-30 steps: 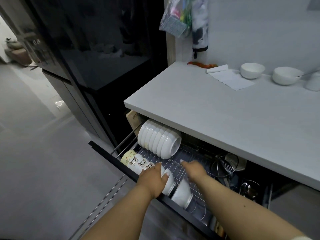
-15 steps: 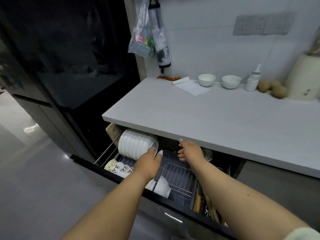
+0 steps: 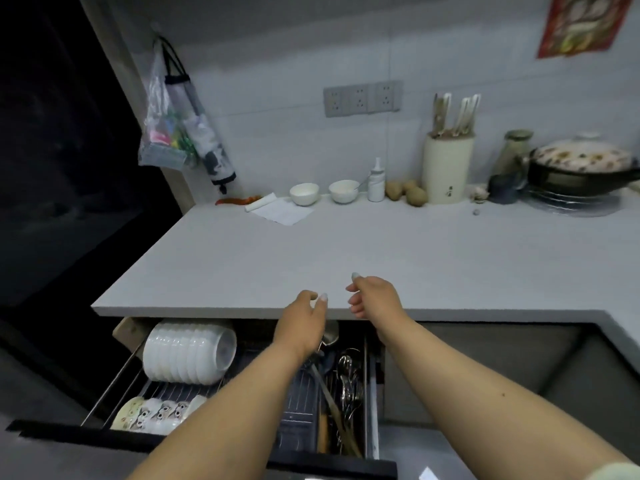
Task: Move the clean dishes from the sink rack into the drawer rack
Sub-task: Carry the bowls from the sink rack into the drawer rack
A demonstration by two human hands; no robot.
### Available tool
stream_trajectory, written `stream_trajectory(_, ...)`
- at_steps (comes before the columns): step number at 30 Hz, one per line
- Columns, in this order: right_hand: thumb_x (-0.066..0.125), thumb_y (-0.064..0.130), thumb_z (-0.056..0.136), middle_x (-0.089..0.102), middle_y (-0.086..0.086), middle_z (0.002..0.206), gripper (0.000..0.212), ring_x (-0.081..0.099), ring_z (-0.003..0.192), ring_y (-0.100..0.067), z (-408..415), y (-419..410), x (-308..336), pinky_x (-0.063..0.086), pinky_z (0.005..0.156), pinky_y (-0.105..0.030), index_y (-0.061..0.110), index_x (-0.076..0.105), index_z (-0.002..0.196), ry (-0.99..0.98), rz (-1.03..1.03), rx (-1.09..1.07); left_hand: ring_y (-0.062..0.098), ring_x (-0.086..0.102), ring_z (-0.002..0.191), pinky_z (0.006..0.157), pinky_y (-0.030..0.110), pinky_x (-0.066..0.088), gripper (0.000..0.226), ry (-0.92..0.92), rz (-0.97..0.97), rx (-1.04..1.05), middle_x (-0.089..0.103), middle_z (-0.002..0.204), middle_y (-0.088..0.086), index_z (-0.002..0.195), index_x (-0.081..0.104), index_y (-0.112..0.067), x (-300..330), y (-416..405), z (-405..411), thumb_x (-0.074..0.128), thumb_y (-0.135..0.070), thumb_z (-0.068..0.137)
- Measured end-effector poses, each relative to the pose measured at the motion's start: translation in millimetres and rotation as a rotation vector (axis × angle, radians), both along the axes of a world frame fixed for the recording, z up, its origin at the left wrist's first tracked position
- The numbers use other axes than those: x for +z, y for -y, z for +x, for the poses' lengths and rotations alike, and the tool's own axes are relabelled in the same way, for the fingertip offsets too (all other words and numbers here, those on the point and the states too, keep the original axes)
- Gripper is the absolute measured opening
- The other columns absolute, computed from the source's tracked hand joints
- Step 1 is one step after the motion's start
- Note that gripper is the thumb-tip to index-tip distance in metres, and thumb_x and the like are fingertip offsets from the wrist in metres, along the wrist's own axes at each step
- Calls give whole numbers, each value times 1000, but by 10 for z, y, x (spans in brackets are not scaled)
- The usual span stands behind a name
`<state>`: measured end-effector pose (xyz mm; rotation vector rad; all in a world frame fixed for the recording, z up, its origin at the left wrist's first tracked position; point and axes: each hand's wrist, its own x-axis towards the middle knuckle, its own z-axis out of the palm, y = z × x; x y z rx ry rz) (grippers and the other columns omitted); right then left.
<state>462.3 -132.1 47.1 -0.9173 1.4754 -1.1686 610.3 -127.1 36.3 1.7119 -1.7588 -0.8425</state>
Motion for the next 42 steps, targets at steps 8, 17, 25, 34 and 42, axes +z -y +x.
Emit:
stream_trajectory(8, 47, 33, 98, 61, -8, 71, 32, 59, 61, -20, -1479, -224, 104, 50, 60, -27, 8, 62, 85, -32, 13, -187, 15, 63, 87, 85, 34, 51, 37, -49, 0, -164, 68, 88, -1, 123, 53, -19, 59, 89, -1452, 41, -44, 98)
stream_trajectory(17, 47, 32, 98, 61, -7, 73, 31, 57, 62, -19, -2843, -606, 70, 48, 59, -25, 7, 62, 88, -61, 45, -412, 16, 64, 85, 78, 33, 54, 18, -15, 58, -390, 69, 89, -1, 99, 60, -22, -30, 65, -2941, 49, -35, 94)
stream_trajectory(25, 47, 29, 99, 59, -8, 70, 30, 56, 61, -19, -3843, -1193, -36, 49, 62, -28, 6, 63, 89, -44, 68, -642, 19, 64, 76, 74, 30, 49, 38, 104, -19, -669, 70, 75, -1, 68, 57, -13, -99, -176, -4010, 47, -36, 97)
stream_trajectory(34, 51, 29, 96, 57, -8, 72, 30, 54, 67, -25, -5162, -2350, -452, 48, 69, -35, 6, 59, 78, -202, 209, -1024, 20, 68, 75, 73, 27, 49, 42, 28, 65, -879, 69, 71, -1, 69, 60, -9, -180, -753, -5096, 47, -35, 98)
stream_trajectory(42, 51, 32, 93, 57, -20, 124, 39, 55, 106, -39, -5902, -3350, -819, 41, 81, -36, 10, 50, 126, -362, 570, -1251, 23, 67, 79, 79, 33, 52, 46, 48, 112, -1034, 71, 78, 6, 78, 64, 0, -286, -1127, -5789, 44, -35, 99)
